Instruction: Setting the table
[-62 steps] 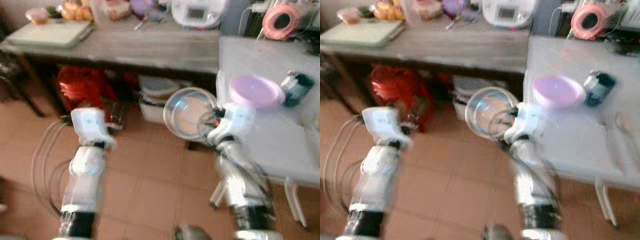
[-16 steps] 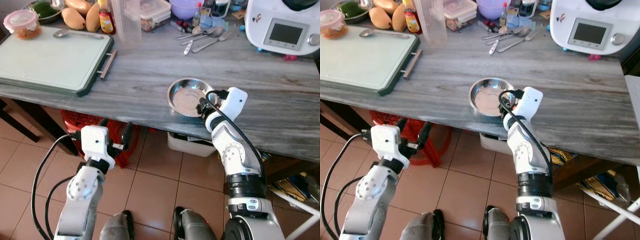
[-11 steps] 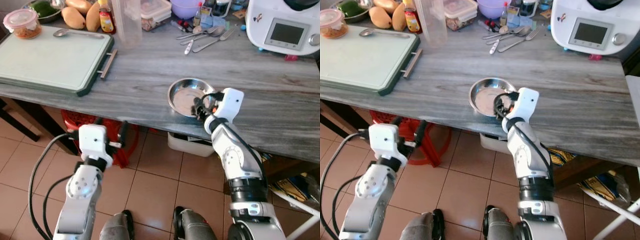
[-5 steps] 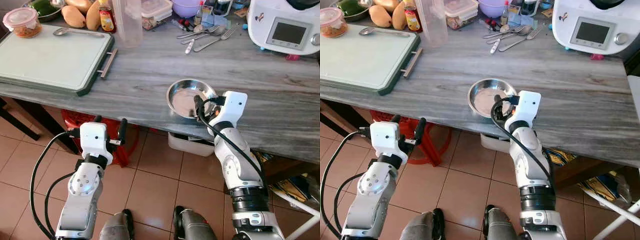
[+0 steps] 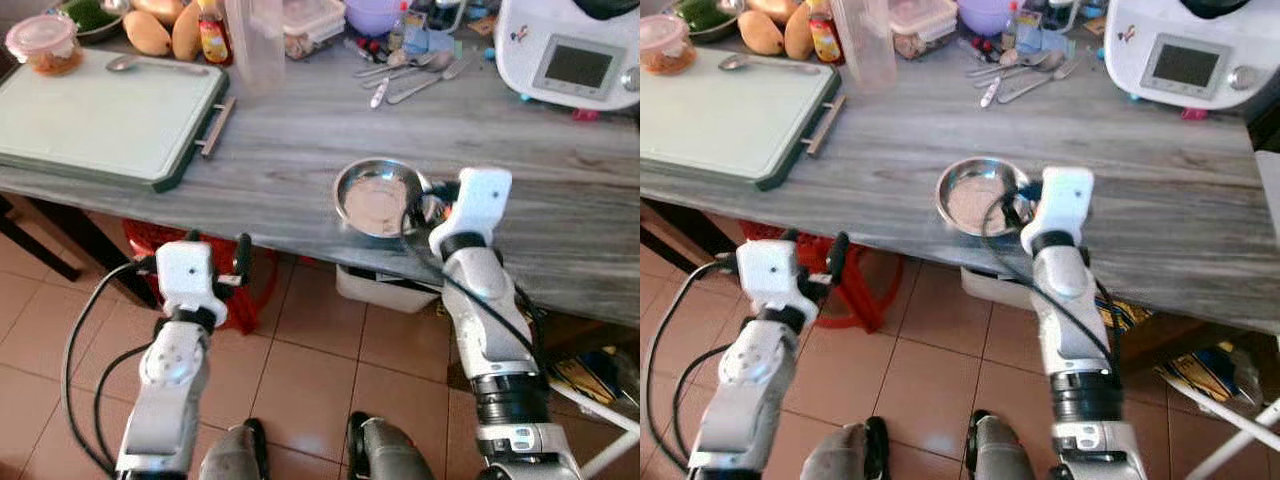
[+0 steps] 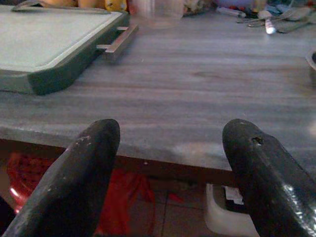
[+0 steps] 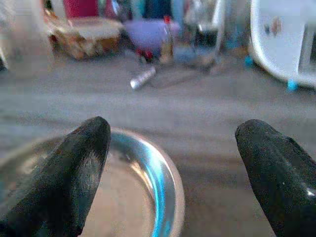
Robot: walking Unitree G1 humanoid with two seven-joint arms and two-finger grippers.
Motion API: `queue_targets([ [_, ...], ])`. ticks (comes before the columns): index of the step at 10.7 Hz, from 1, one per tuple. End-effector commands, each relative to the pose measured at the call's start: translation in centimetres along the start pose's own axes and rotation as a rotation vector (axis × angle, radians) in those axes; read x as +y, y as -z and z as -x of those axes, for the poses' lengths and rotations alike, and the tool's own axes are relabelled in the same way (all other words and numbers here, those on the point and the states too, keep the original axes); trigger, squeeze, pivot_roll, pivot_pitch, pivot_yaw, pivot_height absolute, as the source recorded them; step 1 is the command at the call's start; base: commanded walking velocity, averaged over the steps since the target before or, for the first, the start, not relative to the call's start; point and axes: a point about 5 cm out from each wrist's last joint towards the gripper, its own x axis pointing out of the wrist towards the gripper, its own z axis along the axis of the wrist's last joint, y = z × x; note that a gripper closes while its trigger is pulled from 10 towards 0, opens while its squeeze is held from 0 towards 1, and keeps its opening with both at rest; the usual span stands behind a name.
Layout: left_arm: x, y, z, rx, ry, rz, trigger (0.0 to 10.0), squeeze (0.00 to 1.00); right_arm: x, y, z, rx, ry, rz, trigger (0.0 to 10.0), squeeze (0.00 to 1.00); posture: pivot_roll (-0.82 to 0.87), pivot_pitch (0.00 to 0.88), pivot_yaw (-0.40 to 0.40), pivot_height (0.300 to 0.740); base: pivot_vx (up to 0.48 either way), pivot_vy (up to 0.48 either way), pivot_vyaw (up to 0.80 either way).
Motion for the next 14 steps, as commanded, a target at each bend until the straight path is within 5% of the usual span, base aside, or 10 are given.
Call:
queue_targets([
  [1,0.2,0.4,0.0,0.023,-0.02,-0.001,10.0,0.0,0.1,-0.1,0.6,-0.022,-0.004,0.032,10.0,1.0,-0.02,0.187,-0.013,0.74,0.0,0.0,0.0],
  [2,0.2,-0.3,-0.5,0.007,-0.051,0.031,10.0,0.0,0.5,0.1,1.3,-0.019,-0.041,0.023,10.0,0.0,-0.02,0.187,-0.016,0.74,0.0,0.0,0.0],
  [7,0.9,-0.3,-0.6,0.007,-0.095,0.032,10.0,0.0,-1.9,1.2,4.4,0.001,-0.009,0.072,10.0,0.0,-0.03,0.139,-0.015,0.74,0.0,0.0,0.0],
  [10,0.4,0.3,0.0,0.028,-0.084,0.041,10.0,0.0,-2.3,1.0,5.1,-0.027,0.005,0.077,10.0,0.0,-0.04,0.086,0.001,0.74,-0.172,0.0,0.0],
  [14,1.9,0.5,0.0,0.032,-0.135,0.02,10.0,0.0,-2.3,2.0,6.2,0.028,0.038,0.07,10.0,0.0,-0.04,0.044,0.0,0.74,-0.263,0.0,0.0],
])
